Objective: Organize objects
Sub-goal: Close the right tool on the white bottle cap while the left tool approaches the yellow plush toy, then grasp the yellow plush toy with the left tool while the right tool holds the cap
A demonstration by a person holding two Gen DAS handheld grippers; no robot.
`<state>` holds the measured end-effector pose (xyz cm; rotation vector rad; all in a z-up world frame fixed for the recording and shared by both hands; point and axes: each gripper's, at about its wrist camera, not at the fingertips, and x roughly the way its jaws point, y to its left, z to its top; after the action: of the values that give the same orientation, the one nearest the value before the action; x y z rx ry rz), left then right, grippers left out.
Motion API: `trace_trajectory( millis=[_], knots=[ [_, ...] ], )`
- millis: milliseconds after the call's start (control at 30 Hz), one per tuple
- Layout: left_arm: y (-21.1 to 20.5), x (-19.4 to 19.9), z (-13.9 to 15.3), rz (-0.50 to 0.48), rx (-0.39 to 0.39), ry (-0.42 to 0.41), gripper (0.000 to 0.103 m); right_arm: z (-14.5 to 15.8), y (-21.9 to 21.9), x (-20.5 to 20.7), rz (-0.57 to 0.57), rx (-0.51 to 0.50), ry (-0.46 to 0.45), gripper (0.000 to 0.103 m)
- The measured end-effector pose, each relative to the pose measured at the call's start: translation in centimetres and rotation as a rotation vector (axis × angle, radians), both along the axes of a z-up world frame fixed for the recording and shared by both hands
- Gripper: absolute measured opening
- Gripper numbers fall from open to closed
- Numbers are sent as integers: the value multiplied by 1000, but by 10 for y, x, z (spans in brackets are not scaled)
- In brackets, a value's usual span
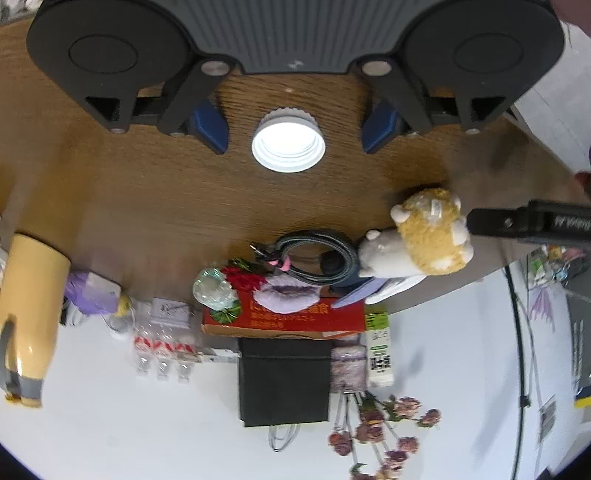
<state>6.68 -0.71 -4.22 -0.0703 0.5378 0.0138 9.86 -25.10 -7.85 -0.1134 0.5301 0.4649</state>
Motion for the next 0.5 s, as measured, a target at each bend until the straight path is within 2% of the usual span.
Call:
trace_trajectory(
  millis=[33,100,233,500],
  knots=[
    [0,0,0,1,0,0,103,0,-1,0,6,3,-3,69],
    [0,0,0,2,0,-3,103,1,0,0,10,4,-11,56],
    [0,-2,0,6,2,-8,103,1,-2,3,20,14,-17,39],
    [-1,-5,4,0,5,-20,103,7,-5,6,16,59,-15,39]
  ],
)
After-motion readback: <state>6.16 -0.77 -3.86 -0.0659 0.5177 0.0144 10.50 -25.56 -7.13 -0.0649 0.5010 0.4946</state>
